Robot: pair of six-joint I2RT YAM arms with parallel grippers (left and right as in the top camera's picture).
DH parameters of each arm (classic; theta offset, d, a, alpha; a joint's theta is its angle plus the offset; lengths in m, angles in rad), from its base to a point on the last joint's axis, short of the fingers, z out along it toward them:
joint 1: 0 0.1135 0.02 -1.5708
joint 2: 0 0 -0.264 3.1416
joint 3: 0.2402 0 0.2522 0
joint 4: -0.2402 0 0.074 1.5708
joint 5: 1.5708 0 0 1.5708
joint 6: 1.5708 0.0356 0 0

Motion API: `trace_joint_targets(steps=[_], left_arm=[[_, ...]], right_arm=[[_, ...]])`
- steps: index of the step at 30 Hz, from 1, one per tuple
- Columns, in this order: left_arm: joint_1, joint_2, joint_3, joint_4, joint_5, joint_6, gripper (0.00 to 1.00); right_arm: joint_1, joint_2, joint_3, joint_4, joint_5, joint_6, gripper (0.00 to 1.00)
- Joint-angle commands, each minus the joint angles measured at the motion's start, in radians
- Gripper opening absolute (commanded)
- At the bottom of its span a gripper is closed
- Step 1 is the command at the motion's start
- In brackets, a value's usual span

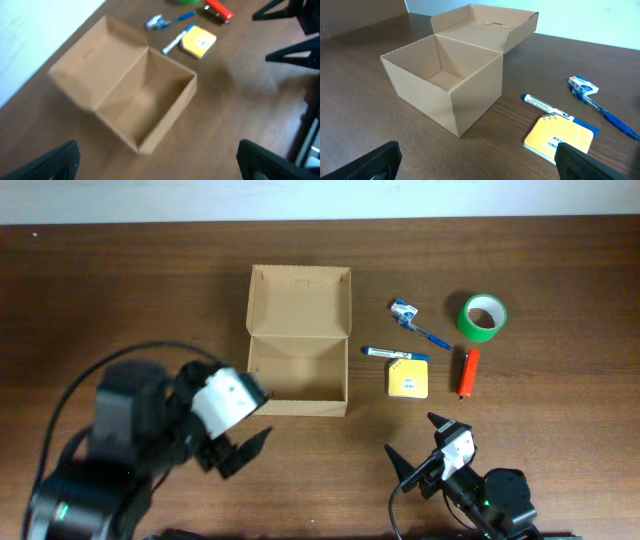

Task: Pack container
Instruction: 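Release the box and retract the left gripper to rest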

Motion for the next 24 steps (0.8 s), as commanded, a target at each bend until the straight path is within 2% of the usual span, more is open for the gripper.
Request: trace_joint_targets(steps=[1, 11, 24], left_arm=[[0.000, -0.072, 0.013, -0.043, -0.064, -0.116, 1.00], [0.000, -0.116, 0.013, -0.243, -0.058, -0.319, 1.00], [0.000, -0.116, 0.013, -0.322, -0.012, -0.319, 1.00]], right_arm=[[0.006, -0.006, -0.006, -0.001, 0.005, 0.011, 0.99], [0.006, -0.006, -0.006, -0.001, 0.005, 0.011, 0.99], [0.006, -0.006, -0.006, -0.001, 0.005, 0.011, 0.99]])
